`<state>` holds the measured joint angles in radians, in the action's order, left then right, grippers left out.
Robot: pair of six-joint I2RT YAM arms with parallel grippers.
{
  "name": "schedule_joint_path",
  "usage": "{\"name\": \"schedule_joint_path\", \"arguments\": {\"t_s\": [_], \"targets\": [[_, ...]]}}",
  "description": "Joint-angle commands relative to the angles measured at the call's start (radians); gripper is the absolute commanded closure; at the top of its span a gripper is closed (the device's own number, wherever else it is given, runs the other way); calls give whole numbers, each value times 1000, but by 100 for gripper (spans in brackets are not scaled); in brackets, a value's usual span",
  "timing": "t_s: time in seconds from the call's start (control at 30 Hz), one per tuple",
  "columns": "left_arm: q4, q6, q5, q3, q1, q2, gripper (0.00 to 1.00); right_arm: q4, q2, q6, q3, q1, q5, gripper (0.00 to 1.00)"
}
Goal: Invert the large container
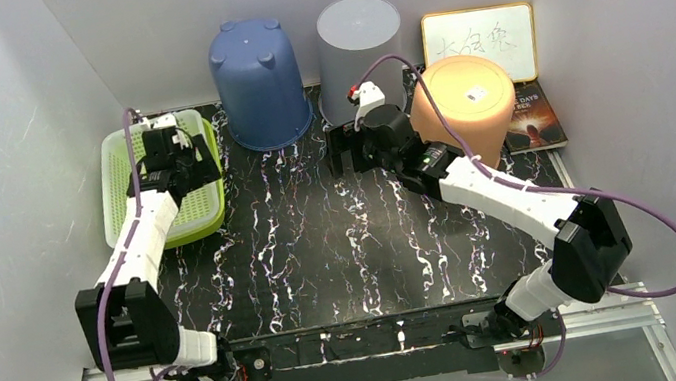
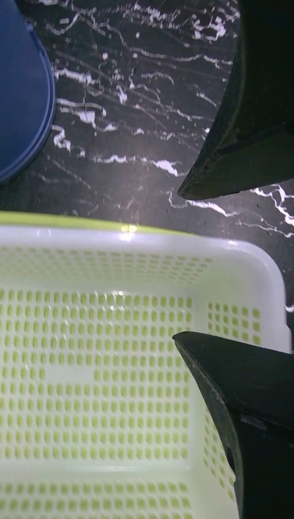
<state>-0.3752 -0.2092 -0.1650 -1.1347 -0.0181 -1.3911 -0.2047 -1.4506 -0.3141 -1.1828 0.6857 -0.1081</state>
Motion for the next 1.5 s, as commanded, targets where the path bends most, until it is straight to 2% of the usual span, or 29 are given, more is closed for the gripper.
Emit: {"name": "schedule_joint_path", "arguments": {"t_s": [0.0,0.33,0.53,0.8,0.93,1.23,1.27,1.37,1.47], "targets": [[97,-10,131,-39,-6,-47,23,43,30,14,17,2,-49,2],[127,43,72,-48,-7,-138,23,50,24,7,45,3,-43,2],[143,58,55,-53,-5,-181,36,50,44,9,80,1,-66,2],[176,52,65,-17,-5,-242,37,46,54,9,106,-1,-67,2],[176,55,69,-16,-5,-244,41,47,52,8,115,-1,-68,2],[156,66,83,-5,-5,-225,68,56,43,1,134,-2,-73,2],[156,69,82,-1,-5,-221,74,56,42,1,135,-3,-74,2],[139,70,75,0,-5,-222,99,58,43,-1,138,-2,-74,2],[129,74,62,1,-5,-213,100,59,43,-1,144,-2,-74,2]]}}
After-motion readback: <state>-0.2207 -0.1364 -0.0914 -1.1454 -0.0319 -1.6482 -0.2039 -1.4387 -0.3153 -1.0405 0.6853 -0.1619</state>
